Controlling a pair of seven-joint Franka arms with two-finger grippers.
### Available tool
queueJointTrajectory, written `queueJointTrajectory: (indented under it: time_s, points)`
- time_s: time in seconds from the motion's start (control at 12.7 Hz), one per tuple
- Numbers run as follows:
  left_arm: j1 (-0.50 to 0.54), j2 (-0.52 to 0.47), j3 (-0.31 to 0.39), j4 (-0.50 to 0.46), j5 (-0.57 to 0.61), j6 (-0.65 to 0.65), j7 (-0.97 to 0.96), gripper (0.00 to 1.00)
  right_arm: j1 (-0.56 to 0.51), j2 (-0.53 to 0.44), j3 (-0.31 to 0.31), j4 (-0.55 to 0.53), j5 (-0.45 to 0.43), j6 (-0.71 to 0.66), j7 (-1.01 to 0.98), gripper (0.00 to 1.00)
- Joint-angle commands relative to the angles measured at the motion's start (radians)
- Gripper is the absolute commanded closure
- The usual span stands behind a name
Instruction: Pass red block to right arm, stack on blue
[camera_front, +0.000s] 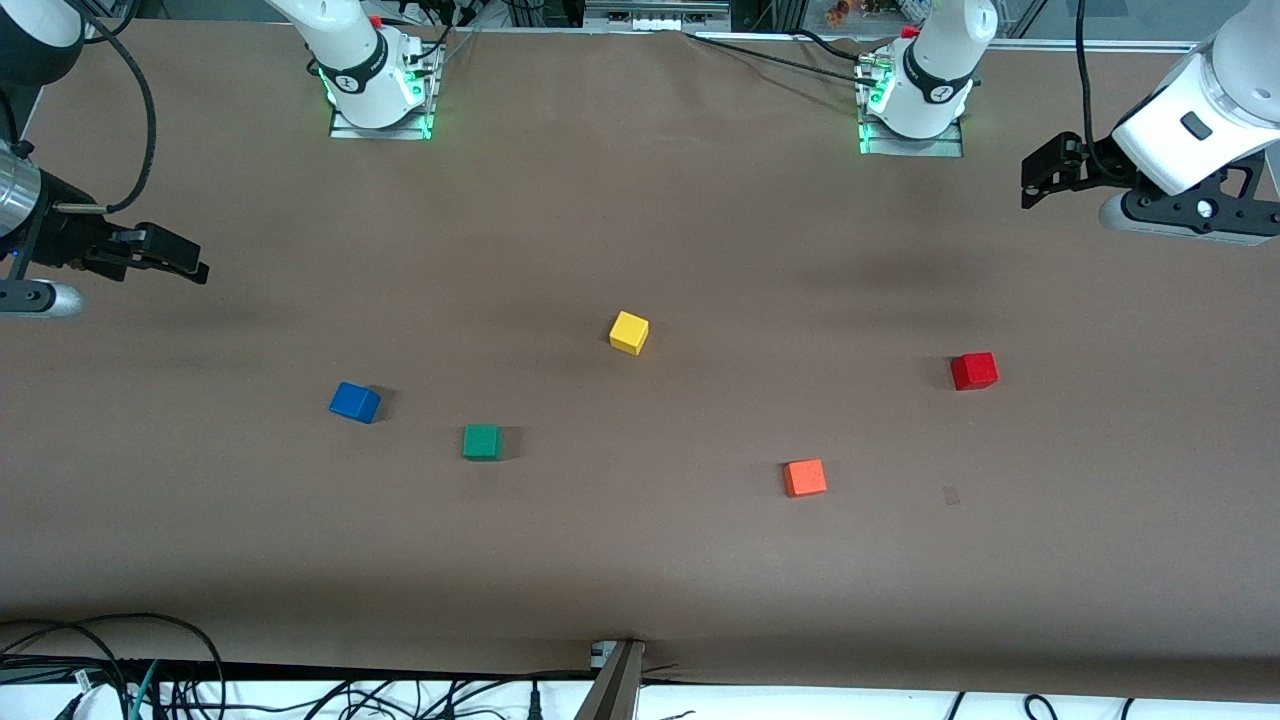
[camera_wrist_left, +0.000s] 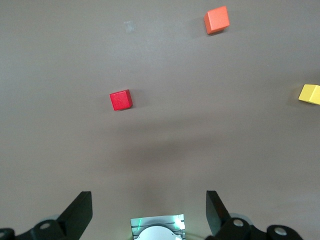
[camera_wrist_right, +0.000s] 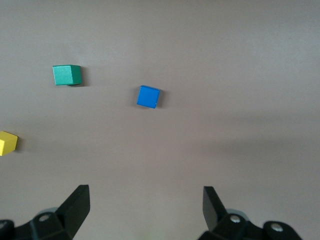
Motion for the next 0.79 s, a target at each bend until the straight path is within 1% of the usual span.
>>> queueJointTrajectory:
  time_s: [0.0,0.71]
  points:
    - [0.002,0.023,-0.006,0.044,0.007,-0.027,-0.004,0.0,-0.004,-0.005,0.001,0.016,0.016,-0.02,0.014,0.0]
    - [0.014,0.031,0.007,0.035,0.014,-0.032,-0.004,0.0,-0.005,-0.005,-0.006,0.014,0.016,-0.022,0.005,0.0]
